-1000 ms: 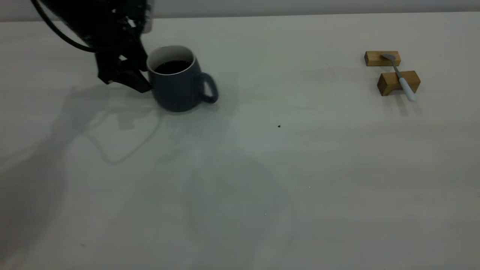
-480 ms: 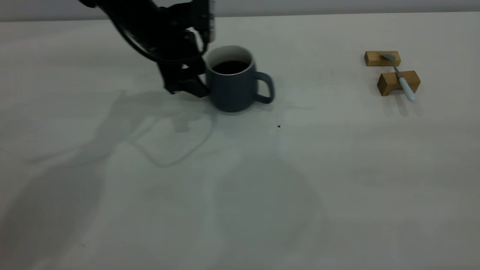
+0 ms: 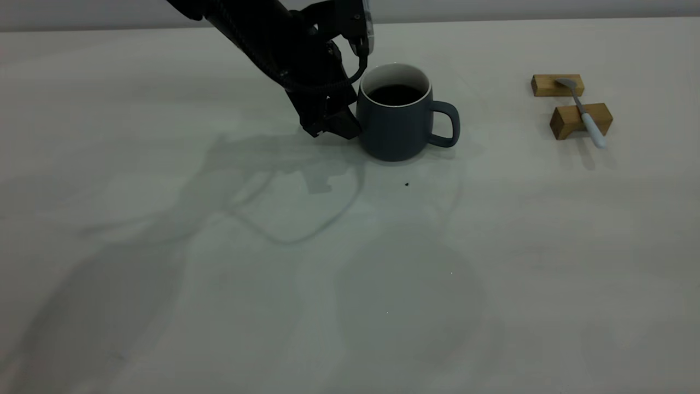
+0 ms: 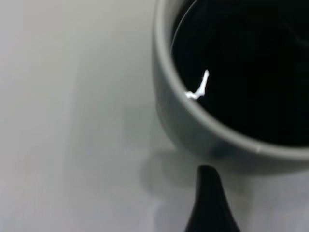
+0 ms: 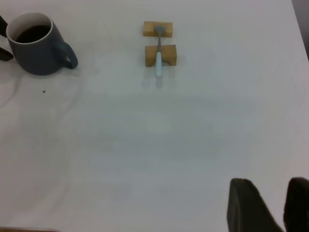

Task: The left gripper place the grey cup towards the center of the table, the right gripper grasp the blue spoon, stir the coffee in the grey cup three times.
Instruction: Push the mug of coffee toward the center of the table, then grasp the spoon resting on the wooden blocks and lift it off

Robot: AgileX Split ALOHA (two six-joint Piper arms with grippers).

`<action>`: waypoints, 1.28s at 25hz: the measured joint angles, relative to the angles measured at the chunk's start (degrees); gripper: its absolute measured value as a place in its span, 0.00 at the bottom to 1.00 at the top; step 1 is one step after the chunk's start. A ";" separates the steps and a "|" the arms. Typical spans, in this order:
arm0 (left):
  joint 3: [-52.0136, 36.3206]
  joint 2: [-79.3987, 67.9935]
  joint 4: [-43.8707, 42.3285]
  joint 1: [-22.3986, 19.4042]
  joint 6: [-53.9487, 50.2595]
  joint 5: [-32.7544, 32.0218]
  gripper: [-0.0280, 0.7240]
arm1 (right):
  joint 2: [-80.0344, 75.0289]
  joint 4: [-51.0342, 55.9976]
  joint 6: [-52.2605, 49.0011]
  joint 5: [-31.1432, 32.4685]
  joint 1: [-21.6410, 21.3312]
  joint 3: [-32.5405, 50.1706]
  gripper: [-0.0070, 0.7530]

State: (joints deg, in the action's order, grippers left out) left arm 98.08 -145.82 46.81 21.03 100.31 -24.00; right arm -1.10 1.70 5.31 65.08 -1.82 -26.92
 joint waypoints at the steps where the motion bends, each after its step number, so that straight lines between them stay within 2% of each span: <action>1: 0.06 0.33 -2.00 -0.30 -2.52 -0.91 0.82 | 0.00 0.00 0.00 0.00 0.00 0.00 0.32; 5: 0.06 3.93 -14.40 -1.82 -16.87 -9.62 0.82 | 0.00 0.00 0.00 0.00 0.00 0.00 0.32; 10: 0.06 12.99 -29.89 -2.88 -42.61 -23.39 0.82 | 0.00 0.00 0.00 0.00 0.00 0.00 0.32; 14: 0.10 22.94 -35.52 -2.88 -62.26 -35.46 0.82 | 0.00 0.00 0.00 0.00 0.00 0.00 0.32; 17: 0.10 31.13 -36.48 -2.88 -70.77 -42.92 0.82 | 0.00 0.00 0.00 0.00 0.00 0.00 0.32; 26: -0.39 52.45 -36.55 -2.88 -83.82 -42.92 0.82 | 0.00 0.00 0.00 0.00 0.00 0.00 0.32; 32: -11.98 66.04 -36.55 -2.88 -89.35 -42.92 0.82 | 0.00 0.00 0.00 0.00 0.00 0.00 0.32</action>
State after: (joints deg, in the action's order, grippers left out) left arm 86.10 -79.78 10.26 18.16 10.95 -66.92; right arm -1.10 1.70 5.31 65.08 -1.82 -26.92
